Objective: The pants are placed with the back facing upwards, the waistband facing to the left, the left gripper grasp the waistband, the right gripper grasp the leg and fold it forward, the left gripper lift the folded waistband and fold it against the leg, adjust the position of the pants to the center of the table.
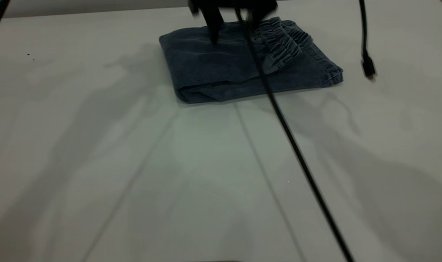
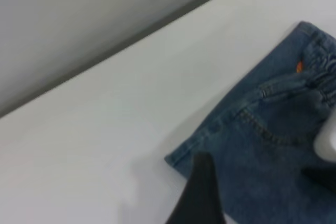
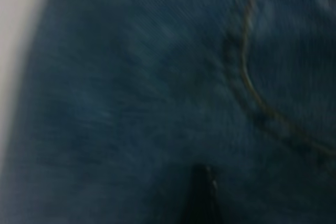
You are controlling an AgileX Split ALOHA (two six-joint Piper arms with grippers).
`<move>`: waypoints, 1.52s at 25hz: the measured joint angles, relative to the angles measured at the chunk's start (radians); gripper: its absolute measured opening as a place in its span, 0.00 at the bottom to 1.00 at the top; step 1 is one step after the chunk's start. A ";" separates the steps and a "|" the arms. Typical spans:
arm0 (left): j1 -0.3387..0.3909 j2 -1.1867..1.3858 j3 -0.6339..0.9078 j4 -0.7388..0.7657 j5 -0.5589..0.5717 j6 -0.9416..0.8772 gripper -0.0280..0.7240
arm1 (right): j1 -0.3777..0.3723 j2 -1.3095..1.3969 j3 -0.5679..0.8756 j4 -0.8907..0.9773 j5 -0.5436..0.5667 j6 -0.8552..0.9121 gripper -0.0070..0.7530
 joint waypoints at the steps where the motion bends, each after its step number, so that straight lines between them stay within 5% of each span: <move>1: 0.000 0.000 0.000 0.000 0.010 -0.001 0.79 | -0.001 0.015 0.000 -0.015 0.020 0.022 0.64; 9: 0.000 0.000 0.000 0.000 0.022 -0.002 0.79 | 0.006 0.032 -0.005 0.166 0.243 -0.017 0.57; 16: 0.000 0.000 0.000 0.003 0.056 -0.002 0.79 | 0.052 0.032 -0.020 0.387 0.256 -0.112 0.57; 21: 0.000 -0.055 0.000 0.081 0.175 -0.006 0.79 | 0.049 0.001 -0.134 0.275 0.407 -0.122 0.57; 28: 0.000 -0.299 0.000 0.199 0.462 -0.109 0.79 | 0.047 -0.240 -0.177 0.233 0.444 -0.155 0.57; 34: 0.000 -0.479 0.002 0.222 0.518 -0.174 0.79 | 0.047 -0.568 -0.016 0.240 0.448 -0.221 0.57; 38: 0.000 -0.631 0.077 0.215 0.518 -0.217 0.79 | 0.047 -0.857 0.236 0.228 0.456 -0.249 0.57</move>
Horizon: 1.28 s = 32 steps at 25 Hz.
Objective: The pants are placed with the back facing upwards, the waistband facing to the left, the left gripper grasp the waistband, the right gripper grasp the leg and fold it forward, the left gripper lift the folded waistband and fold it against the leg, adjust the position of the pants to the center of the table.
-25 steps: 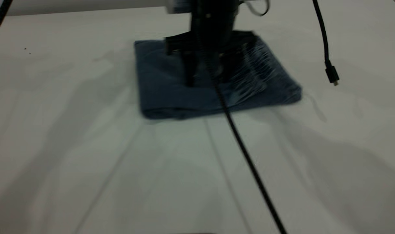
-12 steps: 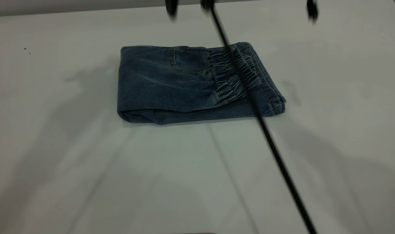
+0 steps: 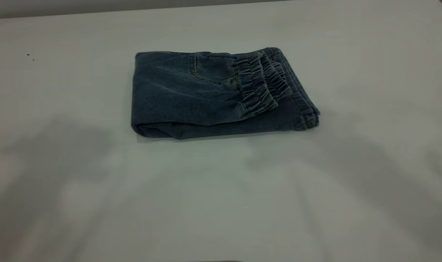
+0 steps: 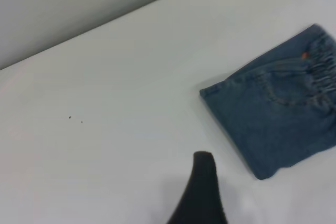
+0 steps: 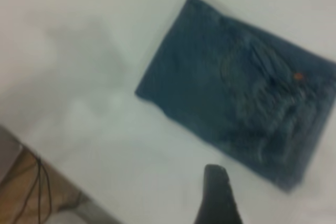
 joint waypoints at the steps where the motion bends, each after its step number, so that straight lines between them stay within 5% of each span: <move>1: 0.000 -0.046 0.034 -0.006 0.000 -0.003 0.79 | 0.000 -0.074 0.071 -0.012 0.002 -0.007 0.57; 15: 0.000 -0.638 0.859 -0.017 -0.013 -0.116 0.79 | 0.000 -0.968 1.077 -0.130 -0.200 0.087 0.57; 22: 0.000 -0.874 1.099 -0.015 -0.034 -0.156 0.79 | 0.000 -1.189 1.271 -0.145 -0.194 0.093 0.57; 32: 0.000 -1.108 1.202 -0.018 -0.055 -0.145 0.79 | 0.000 -1.388 1.317 -0.110 -0.141 0.092 0.57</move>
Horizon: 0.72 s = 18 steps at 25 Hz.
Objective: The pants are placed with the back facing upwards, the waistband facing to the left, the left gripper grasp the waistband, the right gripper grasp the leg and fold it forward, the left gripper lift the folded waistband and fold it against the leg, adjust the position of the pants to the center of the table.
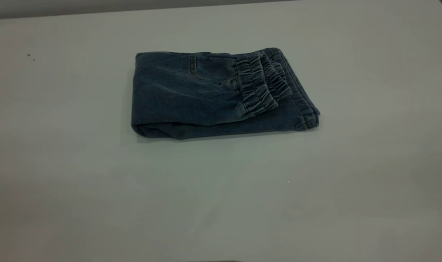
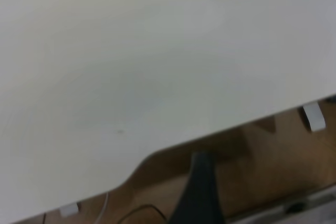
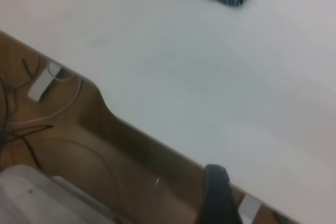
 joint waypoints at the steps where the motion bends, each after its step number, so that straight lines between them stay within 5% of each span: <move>1: 0.000 -0.013 0.000 0.000 0.001 0.003 0.79 | 0.000 -0.010 0.000 0.001 0.002 0.000 0.57; 11: 0.000 -0.042 0.000 0.002 0.001 0.006 0.79 | -0.008 -0.037 0.000 0.012 0.009 -0.001 0.57; 14: 0.038 -0.042 0.000 0.001 0.001 0.006 0.79 | -0.145 -0.078 0.000 0.030 0.009 -0.001 0.57; 18: 0.178 -0.060 0.000 0.001 0.001 0.007 0.79 | -0.380 -0.201 0.000 0.042 0.011 -0.001 0.57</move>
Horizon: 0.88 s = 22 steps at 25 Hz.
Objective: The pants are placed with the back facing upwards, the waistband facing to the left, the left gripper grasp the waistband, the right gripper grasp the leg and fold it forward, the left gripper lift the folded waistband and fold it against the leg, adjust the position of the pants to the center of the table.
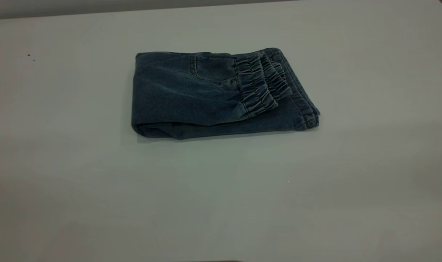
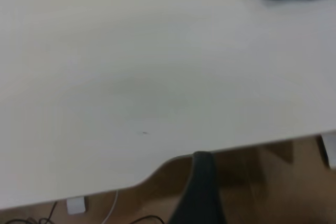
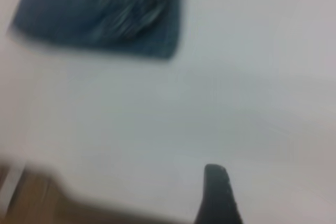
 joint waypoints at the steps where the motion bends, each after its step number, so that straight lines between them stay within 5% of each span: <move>1: 0.027 -0.015 0.000 0.000 0.001 0.000 0.79 | -0.026 -0.030 0.000 0.001 0.002 0.000 0.57; 7: 0.111 -0.132 0.000 0.000 0.002 0.000 0.79 | -0.065 -0.063 0.001 0.007 0.016 0.000 0.57; 22: 0.118 -0.160 0.000 0.000 0.007 0.000 0.79 | -0.065 -0.063 0.002 0.007 0.016 0.000 0.57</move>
